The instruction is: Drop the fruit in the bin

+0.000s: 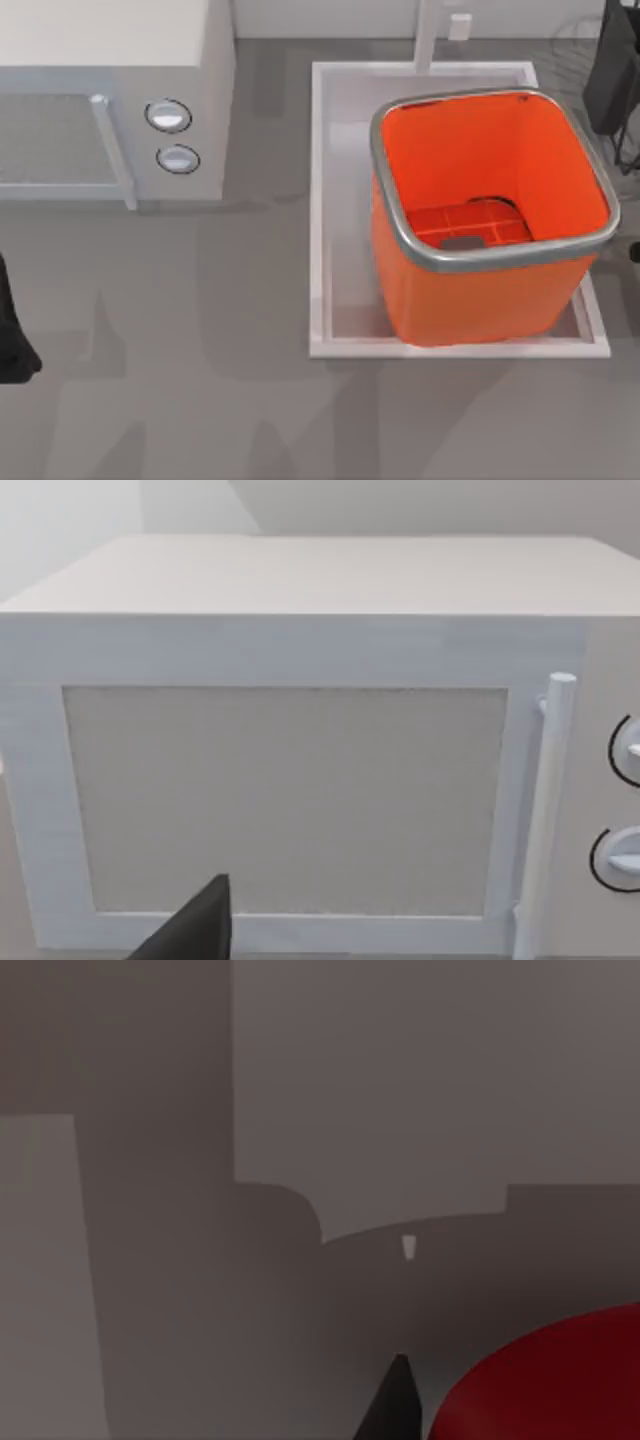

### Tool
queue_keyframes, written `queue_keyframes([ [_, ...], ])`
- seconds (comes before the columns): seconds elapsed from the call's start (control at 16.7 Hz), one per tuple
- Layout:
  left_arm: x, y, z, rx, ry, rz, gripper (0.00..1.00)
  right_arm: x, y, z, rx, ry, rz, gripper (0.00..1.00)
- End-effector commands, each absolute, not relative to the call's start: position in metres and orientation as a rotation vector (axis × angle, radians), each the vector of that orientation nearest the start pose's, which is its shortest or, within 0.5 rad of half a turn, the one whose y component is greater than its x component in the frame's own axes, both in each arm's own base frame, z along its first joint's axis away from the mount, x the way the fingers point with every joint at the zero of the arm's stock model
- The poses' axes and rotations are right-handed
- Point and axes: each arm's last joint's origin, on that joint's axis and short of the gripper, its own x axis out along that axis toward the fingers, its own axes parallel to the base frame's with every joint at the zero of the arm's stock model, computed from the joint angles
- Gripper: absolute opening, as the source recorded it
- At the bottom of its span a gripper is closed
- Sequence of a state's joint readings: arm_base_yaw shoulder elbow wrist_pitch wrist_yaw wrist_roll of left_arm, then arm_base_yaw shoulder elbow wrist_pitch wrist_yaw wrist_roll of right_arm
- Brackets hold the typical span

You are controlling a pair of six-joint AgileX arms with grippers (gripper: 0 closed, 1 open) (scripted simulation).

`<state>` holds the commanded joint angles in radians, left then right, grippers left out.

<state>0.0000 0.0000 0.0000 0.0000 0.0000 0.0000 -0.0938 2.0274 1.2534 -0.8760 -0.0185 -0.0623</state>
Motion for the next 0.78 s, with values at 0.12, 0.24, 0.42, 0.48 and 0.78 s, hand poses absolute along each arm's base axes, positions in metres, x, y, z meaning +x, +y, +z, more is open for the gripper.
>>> queue_keyframes([
  [0.12,0.106,-0.001,0.160,0.000,0.000,0.000,1.00,0.350,-0.032,0.115,0.017,1.637,-0.014,0.00],
  [0.24,0.106,-0.001,0.160,0.000,0.000,0.000,1.00,0.352,-0.032,0.118,0.018,1.636,-0.015,0.00],
  [0.42,0.106,-0.001,0.160,0.000,0.000,0.000,1.00,0.360,-0.033,0.146,0.018,1.628,-0.015,0.00],
  [0.48,0.106,-0.001,0.160,0.000,0.000,0.000,1.00,0.362,-0.033,0.159,0.018,1.633,-0.014,0.00],
  [0.78,0.106,-0.001,0.160,0.000,0.000,0.000,1.00,0.356,-0.032,0.233,0.019,1.666,-0.011,0.00],
])
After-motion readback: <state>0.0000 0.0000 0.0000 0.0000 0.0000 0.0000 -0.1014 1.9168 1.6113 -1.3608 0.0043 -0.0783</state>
